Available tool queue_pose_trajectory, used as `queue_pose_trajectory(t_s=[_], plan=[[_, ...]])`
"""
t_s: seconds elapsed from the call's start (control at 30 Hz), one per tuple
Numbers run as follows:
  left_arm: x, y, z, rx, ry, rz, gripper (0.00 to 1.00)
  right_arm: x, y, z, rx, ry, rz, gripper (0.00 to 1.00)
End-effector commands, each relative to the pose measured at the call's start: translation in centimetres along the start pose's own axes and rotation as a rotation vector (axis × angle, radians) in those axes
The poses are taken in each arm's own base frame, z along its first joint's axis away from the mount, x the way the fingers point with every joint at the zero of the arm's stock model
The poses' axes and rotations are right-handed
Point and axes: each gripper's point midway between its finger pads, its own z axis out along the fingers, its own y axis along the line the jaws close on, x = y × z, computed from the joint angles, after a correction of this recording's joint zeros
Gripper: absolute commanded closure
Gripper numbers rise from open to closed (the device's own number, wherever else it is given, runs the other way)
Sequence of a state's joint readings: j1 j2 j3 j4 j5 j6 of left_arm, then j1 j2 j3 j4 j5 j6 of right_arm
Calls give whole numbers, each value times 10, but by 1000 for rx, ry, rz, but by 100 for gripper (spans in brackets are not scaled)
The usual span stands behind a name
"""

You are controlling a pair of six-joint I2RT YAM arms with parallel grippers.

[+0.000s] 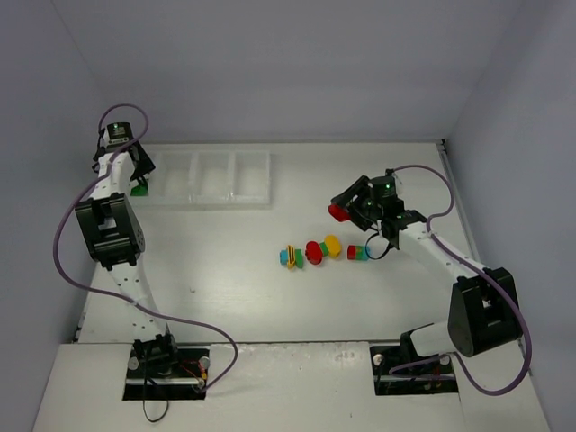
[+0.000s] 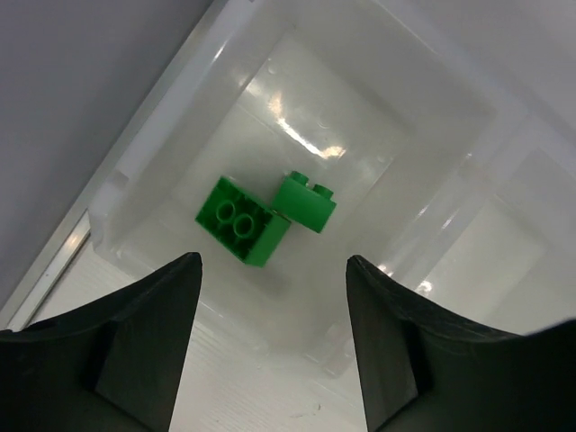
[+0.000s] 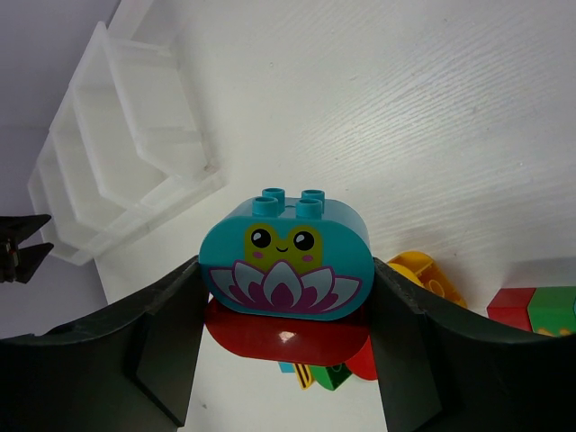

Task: Sort the legos into containers by color

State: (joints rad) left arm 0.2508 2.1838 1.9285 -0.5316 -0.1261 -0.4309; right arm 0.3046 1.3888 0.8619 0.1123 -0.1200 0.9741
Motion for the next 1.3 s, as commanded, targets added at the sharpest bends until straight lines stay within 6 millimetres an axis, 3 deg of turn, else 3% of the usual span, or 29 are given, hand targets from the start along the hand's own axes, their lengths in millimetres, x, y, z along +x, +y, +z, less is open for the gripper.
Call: queue_pose_trajectory(t_s=[0.0, 0.07, 0.1, 0.13, 0.2, 0.23, 0.27, 0.3, 0.37, 0.47, 0.53, 0.67, 0.77, 0.97, 1.27], plan=[[-51, -14, -65, 114, -137, -78, 41, -19, 26, -6, -83, -53, -2, 100], [-52, -30, -85, 198, -158, -120, 41, -22, 31, -9, -96, -61, 5, 100], [-41, -41, -107, 281, -144, -127, 41, -24, 34, -10, -103, -65, 15, 100], [-44, -53, -121, 349, -174, -140, 41, -26, 38, -11, -111, -69, 21, 100], [-13, -86, -159, 502, -139, -146, 41, -28, 42, -14, -119, -76, 50, 100], [-10, -102, -175, 571, -172, -134, 41, -29, 43, -15, -122, -78, 64, 100], [13, -132, -196, 652, -154, -92, 41, -29, 42, -17, -123, -79, 80, 100], [21, -146, -224, 728, -170, -68, 41, -28, 43, -18, -125, -79, 98, 100], [81, -195, -261, 901, -71, 6, 41, -26, 43, -21, -129, -72, 145, 99], [128, -232, -307, 1092, -14, 43, 40, -23, 45, -24, -139, -59, 203, 98], [175, -262, -357, 1232, -2, 124, 32, -22, 49, -28, -152, -51, 248, 99], [223, -285, -390, 1307, 37, 222, 27, -20, 53, -32, -169, -37, 284, 100], [246, -300, -405, 1346, 55, 259, 25, -18, 58, -36, -183, -22, 316, 100], [272, -320, -431, 1386, 28, 331, 24, -14, 61, -43, -201, -12, 347, 100], [288, -340, -438, 1364, 23, 348, 24, -11, 61, -48, -206, -19, 360, 100]])
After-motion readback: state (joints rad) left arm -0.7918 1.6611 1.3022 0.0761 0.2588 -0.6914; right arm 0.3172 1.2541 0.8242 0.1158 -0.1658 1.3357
